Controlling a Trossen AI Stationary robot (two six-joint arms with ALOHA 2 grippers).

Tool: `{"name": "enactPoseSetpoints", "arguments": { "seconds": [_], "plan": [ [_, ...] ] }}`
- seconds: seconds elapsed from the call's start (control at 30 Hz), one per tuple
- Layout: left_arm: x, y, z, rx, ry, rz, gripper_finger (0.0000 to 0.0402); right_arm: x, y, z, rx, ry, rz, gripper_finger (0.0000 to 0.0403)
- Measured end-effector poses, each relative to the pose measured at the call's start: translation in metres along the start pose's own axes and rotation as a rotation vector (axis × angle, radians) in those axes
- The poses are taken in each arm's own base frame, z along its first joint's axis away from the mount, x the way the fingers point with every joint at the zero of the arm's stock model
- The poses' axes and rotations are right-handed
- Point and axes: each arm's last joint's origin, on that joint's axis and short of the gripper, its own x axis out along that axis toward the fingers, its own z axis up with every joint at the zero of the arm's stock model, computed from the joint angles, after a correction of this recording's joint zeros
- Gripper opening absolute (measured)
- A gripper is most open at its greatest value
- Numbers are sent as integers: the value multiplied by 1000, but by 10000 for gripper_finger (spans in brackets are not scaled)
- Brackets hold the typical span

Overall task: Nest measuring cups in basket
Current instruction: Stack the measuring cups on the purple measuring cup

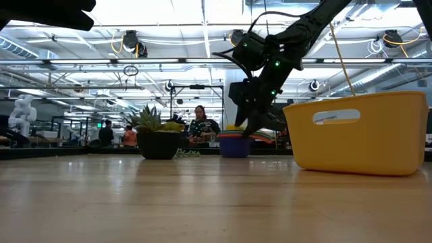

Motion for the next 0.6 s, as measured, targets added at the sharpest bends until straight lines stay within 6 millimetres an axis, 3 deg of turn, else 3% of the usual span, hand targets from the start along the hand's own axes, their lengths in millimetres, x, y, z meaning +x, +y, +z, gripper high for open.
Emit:
{"name": "enactPoseSetpoints", "arguments": {
  "seconds": [0.2,0.4,0.6],
  "plan": [
    [0,0,0,-1,7,-2,136,0,0,0,0,0,-4,248],
    [0,0,0,-1,7,-2,136,1,-2,-2,8,4,-5,250],
    [0,-1,0,-6,8,-6,136,3,-12,-22,39,91,-23,243]
  ]
}}
